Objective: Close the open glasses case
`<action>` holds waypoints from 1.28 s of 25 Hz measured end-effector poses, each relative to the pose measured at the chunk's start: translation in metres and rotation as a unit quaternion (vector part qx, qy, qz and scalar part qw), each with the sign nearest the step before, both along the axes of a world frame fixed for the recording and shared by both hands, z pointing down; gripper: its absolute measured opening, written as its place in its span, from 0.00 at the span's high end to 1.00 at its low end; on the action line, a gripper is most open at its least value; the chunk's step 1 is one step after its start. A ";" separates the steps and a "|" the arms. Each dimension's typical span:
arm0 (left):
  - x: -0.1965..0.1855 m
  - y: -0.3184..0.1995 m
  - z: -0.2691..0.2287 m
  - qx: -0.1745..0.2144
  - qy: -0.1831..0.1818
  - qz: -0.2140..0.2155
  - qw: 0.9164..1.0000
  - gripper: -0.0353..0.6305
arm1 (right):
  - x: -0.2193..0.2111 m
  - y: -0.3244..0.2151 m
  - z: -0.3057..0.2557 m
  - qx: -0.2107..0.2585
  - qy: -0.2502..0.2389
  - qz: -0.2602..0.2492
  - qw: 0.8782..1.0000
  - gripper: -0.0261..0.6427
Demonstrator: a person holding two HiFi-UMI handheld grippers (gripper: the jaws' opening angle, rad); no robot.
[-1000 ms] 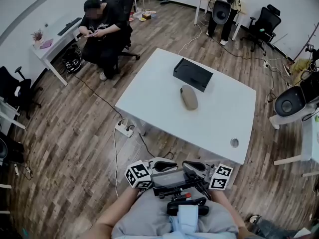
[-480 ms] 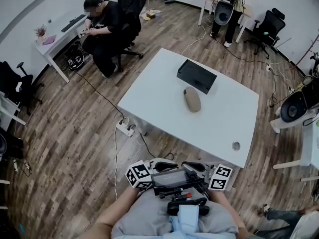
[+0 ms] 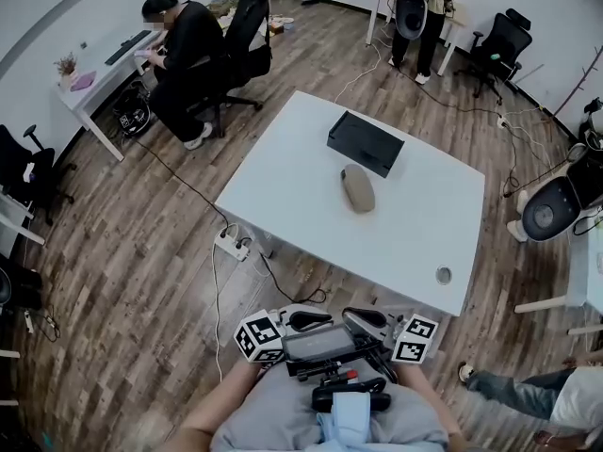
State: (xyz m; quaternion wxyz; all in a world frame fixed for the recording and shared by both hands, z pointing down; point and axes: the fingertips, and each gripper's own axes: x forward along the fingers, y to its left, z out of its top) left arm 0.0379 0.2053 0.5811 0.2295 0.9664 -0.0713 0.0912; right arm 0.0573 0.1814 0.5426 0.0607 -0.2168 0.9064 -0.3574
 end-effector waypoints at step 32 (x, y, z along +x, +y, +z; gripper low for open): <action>0.051 -0.191 0.004 0.001 -0.089 0.128 0.988 0.87 | 0.082 -0.214 0.012 -0.033 -0.052 0.146 0.987 0.91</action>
